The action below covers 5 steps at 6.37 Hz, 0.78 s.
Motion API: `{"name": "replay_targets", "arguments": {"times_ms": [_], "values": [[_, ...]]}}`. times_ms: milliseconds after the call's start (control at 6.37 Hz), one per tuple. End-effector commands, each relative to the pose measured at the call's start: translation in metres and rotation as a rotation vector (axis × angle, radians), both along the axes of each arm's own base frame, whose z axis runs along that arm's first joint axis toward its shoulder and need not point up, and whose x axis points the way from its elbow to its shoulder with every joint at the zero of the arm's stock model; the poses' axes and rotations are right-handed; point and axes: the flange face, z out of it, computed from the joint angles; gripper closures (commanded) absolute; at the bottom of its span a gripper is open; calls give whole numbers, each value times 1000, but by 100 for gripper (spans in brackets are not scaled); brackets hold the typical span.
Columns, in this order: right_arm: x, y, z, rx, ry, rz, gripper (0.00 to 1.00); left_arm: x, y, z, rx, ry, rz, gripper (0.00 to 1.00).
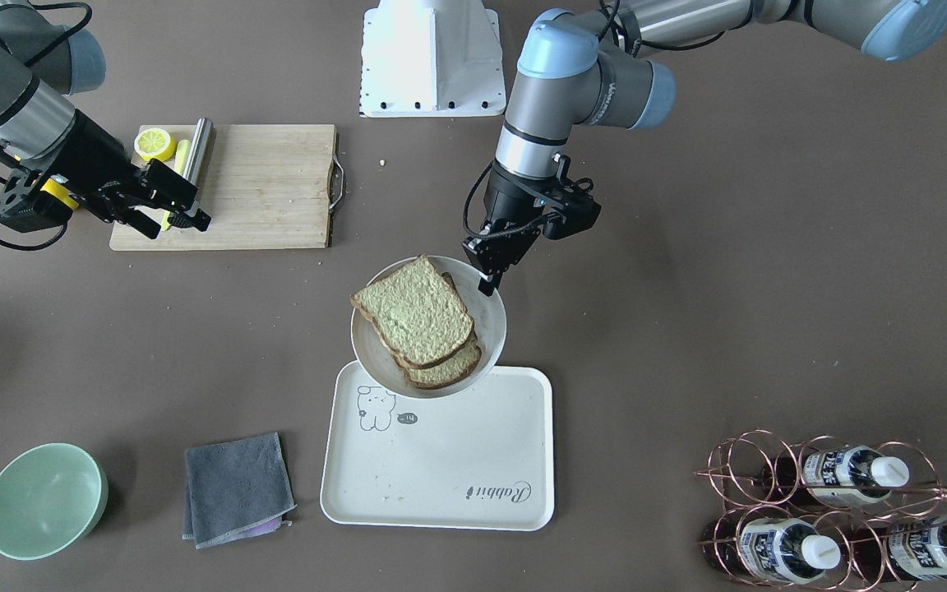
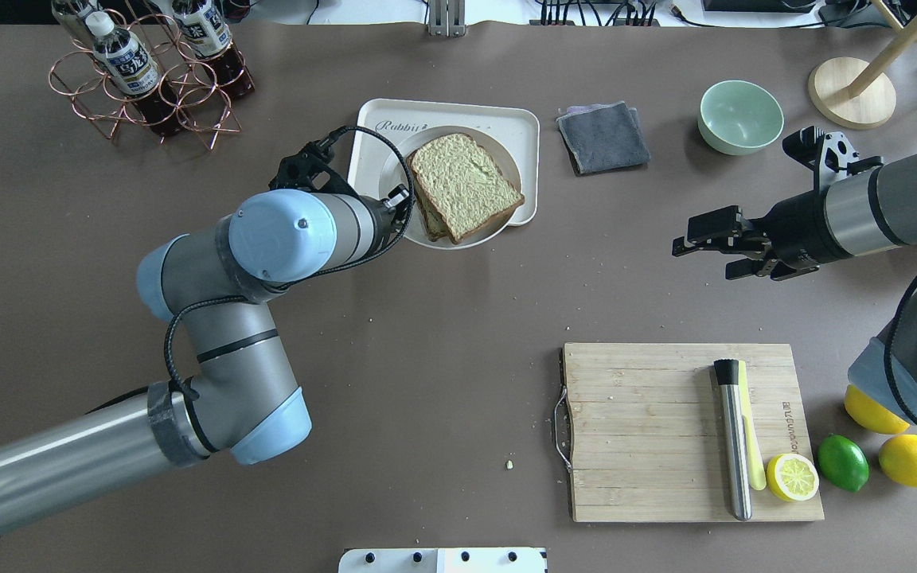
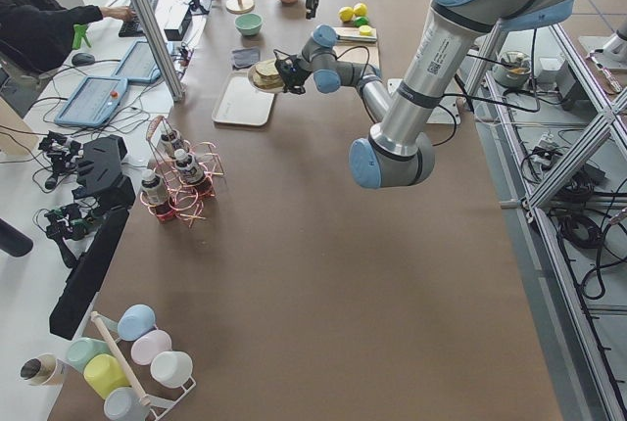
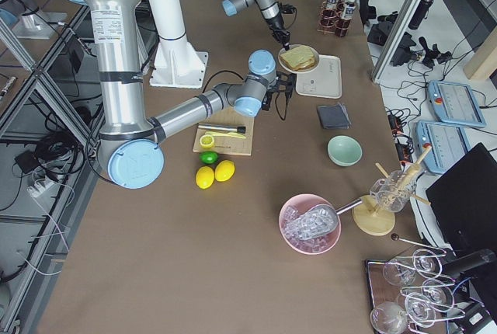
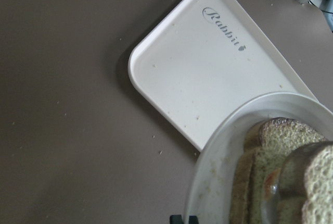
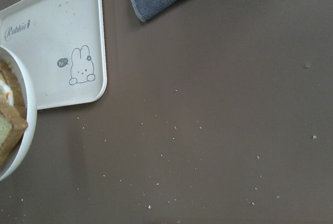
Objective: Make sandwich and place on tray
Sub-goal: 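Grip the plate rim with the left gripper and carry it onto the tray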
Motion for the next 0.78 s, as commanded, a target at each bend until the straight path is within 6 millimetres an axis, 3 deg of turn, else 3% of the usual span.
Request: {"name": "replay_targets", "arguments": {"times_ms": [0,157,628], "values": [[-2,0,-2,3,-3,-2,1,13,-74,31,-25,-19,-32,100],[-2,-1,-3,6,-3,-1,1,14,-90,43,-5,-32,-31,100],[-2,-1,-1,1,0,-1,1,35,-97,41,-17,-53,-28,100]]}}
